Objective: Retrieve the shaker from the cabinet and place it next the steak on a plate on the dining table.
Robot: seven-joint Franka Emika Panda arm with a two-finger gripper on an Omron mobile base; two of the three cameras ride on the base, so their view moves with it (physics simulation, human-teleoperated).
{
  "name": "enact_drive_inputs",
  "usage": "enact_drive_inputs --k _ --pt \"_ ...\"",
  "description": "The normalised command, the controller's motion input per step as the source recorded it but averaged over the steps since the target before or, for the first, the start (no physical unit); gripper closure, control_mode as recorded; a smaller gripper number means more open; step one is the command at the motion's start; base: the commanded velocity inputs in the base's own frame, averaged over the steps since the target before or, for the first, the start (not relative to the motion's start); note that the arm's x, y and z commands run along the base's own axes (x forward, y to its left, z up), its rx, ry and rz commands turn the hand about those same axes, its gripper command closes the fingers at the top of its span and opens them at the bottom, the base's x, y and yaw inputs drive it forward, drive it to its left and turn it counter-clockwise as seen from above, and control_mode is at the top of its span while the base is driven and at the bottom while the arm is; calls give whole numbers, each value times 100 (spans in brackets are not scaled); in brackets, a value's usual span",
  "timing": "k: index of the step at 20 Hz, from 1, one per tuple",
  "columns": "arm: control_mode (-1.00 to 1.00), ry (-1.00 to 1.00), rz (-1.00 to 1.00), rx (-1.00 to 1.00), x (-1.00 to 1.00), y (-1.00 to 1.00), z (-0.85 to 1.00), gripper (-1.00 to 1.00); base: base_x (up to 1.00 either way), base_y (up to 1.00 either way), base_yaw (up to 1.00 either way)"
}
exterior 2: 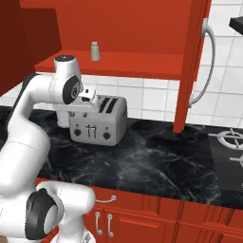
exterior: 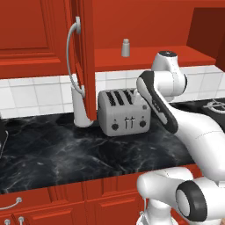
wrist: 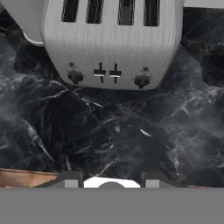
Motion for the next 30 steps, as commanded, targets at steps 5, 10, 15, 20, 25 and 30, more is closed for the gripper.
enact_drive_inputs --k 5,10,15,20,25,30 --pt "-100 -2 0 0 -34 0 0 -100 0 0 0" --pt "-100 -29 4 1 -55 0 31 -100 0 0 0" --pt "-100 -42 1 11 -57 -3 39 -100 0 0 0" --pt "-100 -42 0 7 -27 0 56 -100 0 0 0" --pt "-100 -31 -1 0 -14 0 60 -100 0 0 0" --pt "-100 -17 -6 0 -17 0 62 -100 0 0 0"
